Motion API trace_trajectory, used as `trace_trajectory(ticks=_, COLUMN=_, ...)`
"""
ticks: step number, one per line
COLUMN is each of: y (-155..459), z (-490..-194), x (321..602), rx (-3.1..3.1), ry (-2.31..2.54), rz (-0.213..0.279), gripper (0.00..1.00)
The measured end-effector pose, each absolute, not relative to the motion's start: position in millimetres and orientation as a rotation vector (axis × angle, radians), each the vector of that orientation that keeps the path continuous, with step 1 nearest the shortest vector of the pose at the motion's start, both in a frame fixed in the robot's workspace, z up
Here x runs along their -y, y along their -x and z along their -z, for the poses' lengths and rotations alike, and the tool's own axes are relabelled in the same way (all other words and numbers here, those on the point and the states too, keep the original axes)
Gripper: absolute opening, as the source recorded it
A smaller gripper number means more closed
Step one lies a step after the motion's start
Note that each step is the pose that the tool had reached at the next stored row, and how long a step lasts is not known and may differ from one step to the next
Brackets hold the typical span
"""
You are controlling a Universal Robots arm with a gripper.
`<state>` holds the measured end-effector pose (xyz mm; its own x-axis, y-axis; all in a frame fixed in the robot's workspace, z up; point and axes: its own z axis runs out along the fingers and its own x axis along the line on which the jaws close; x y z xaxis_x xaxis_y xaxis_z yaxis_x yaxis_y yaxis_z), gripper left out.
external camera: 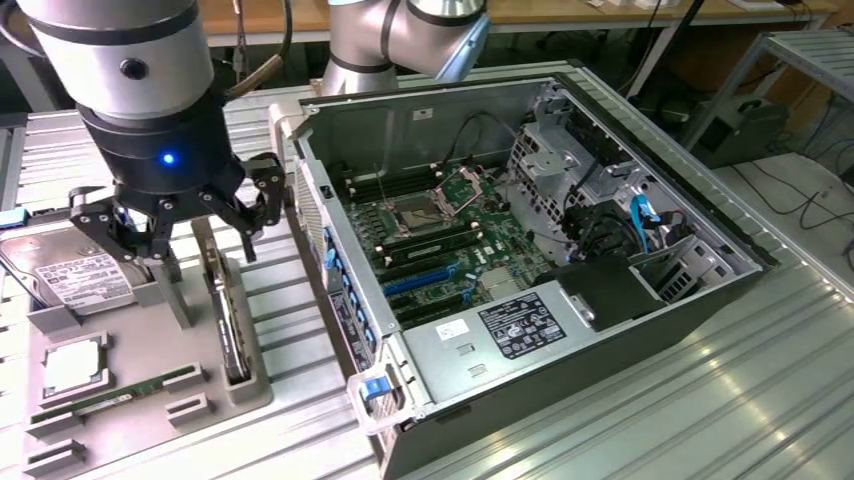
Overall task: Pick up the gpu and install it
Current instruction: 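Pick up the gpu and move the gpu toward the slot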
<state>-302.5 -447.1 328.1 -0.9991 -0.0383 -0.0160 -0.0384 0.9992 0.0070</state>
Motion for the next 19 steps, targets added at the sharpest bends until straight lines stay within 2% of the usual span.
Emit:
trace_trajectory(ticks=5, y=302, z=-284, x=454, rx=-3.125, ry=0.060, rz=-0.012, gripper=0.66)
trace_trajectory(ticks=10, y=309, z=-231, x=444, rx=-3.125, ry=0.063, rz=-0.012, gripper=0.66)
trace_trajectory(ticks=19, y=309, z=-223, x=441, rx=-3.125, ry=0.062, rz=-0.013, gripper=0.65)
